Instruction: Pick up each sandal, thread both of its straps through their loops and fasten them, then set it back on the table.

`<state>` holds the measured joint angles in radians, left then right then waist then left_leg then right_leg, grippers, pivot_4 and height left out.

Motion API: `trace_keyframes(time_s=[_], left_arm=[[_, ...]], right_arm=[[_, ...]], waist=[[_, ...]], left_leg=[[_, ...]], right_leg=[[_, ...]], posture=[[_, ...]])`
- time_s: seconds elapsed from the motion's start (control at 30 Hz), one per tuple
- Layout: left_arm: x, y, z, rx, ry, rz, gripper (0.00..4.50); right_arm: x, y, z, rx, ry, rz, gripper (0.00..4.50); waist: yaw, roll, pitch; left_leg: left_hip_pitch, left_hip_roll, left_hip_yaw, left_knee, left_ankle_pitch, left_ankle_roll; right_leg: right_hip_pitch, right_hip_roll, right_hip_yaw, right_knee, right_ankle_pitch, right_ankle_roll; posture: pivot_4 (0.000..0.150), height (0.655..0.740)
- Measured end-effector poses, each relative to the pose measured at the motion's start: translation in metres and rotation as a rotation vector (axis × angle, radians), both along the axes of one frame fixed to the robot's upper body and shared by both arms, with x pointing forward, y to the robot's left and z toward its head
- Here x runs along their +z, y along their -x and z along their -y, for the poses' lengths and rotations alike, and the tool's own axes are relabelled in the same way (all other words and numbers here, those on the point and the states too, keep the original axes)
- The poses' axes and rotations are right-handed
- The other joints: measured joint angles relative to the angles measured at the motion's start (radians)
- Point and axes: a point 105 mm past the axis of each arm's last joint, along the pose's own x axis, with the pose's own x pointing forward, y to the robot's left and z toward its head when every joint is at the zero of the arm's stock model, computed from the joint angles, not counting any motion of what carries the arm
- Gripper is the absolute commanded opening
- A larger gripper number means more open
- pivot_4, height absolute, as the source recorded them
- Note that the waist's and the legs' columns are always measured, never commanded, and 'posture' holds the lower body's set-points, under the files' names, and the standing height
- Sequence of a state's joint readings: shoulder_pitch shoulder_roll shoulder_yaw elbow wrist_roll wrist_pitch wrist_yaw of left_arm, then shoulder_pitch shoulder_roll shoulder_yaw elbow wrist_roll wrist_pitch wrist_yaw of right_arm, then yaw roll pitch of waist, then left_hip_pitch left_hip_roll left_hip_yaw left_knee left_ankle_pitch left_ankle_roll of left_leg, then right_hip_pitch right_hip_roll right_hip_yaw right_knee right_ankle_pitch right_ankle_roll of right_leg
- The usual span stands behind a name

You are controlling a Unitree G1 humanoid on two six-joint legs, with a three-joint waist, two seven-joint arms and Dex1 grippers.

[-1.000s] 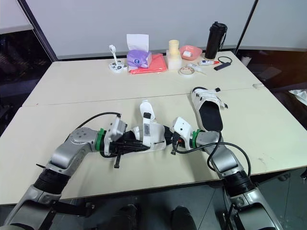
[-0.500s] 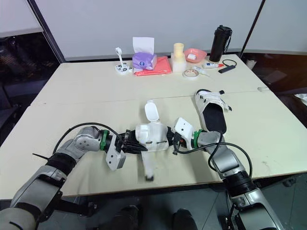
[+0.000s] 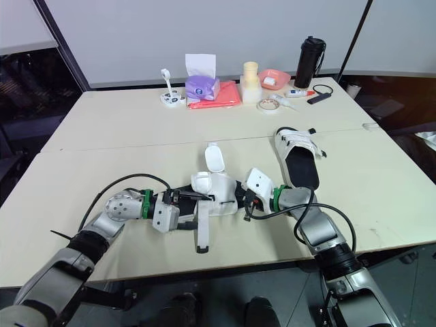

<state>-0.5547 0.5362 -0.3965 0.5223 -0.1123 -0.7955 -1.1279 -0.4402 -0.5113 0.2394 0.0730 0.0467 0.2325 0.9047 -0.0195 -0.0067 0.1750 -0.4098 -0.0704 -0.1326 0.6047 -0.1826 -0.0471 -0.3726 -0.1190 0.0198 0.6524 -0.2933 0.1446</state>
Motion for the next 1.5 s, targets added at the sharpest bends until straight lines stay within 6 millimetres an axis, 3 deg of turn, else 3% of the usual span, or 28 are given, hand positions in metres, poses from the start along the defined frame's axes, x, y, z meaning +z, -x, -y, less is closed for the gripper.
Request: trace_keyframes(time_s=[0.4, 0.6, 0.7, 0.87, 1.03, 1.5], left_arm=[[0.033, 0.004, -0.036, 0.121, 0.029, -0.160, 4.44], [0.045, 0.004, -0.052, 0.244, 0.172, -0.411, 4.44], [0.038, 0.018, -0.055, 0.278, 0.192, -0.654, 4.44], [0.032, 0.042, -0.036, 0.283, 0.265, -1.020, 4.44], [0.023, 0.049, -0.029, 0.345, 0.256, -1.192, 4.44], [-0.007, 0.046, 0.008, 0.390, 0.263, -1.279, 4.44]], right_arm=[[0.001, 0.001, -0.003, 0.022, 0.001, 0.006, 0.00], [0.000, 0.001, -0.004, 0.033, 0.002, 0.005, 0.00], [0.000, 0.001, -0.006, 0.041, 0.001, 0.007, 0.00], [0.000, 0.000, -0.007, 0.045, 0.001, 0.008, 0.00], [0.000, 0.000, -0.007, 0.047, 0.003, 0.007, 0.00], [-0.001, 0.004, -0.007, 0.034, 0.002, -0.001, 0.00]], waist=[[-0.003, 0.000, 0.000], [-0.004, 0.000, 0.000], [-0.011, 0.000, 0.000], [-0.018, -0.001, 0.001], [-0.018, -0.001, 0.001], [-0.009, -0.001, 0.001]], left_leg=[[0.000, 0.001, 0.001, -0.007, 0.000, 0.000], [0.000, 0.001, 0.000, -0.009, 0.000, 0.000], [0.000, 0.002, 0.000, -0.009, 0.000, 0.000], [0.001, 0.004, -0.001, -0.009, 0.000, 0.000], [0.001, 0.003, 0.000, -0.009, 0.000, 0.000], [0.001, 0.003, 0.001, -0.010, 0.000, -0.001]], right_leg=[[-0.002, 0.000, 0.001, -0.004, -0.001, -0.001], [-0.003, 0.000, 0.000, -0.004, -0.001, -0.002], [-0.003, 0.000, 0.000, -0.004, -0.002, -0.003], [-0.002, 0.000, 0.000, -0.004, -0.002, -0.003], [-0.002, 0.000, 0.000, -0.004, -0.003, -0.004], [-0.002, 0.000, 0.000, -0.006, -0.004, -0.007]], posture=[[0.150, 0.7400], [0.150, 0.7400], [0.150, 0.7400], [0.150, 0.7400], [0.150, 0.7400], [0.150, 0.7400]])
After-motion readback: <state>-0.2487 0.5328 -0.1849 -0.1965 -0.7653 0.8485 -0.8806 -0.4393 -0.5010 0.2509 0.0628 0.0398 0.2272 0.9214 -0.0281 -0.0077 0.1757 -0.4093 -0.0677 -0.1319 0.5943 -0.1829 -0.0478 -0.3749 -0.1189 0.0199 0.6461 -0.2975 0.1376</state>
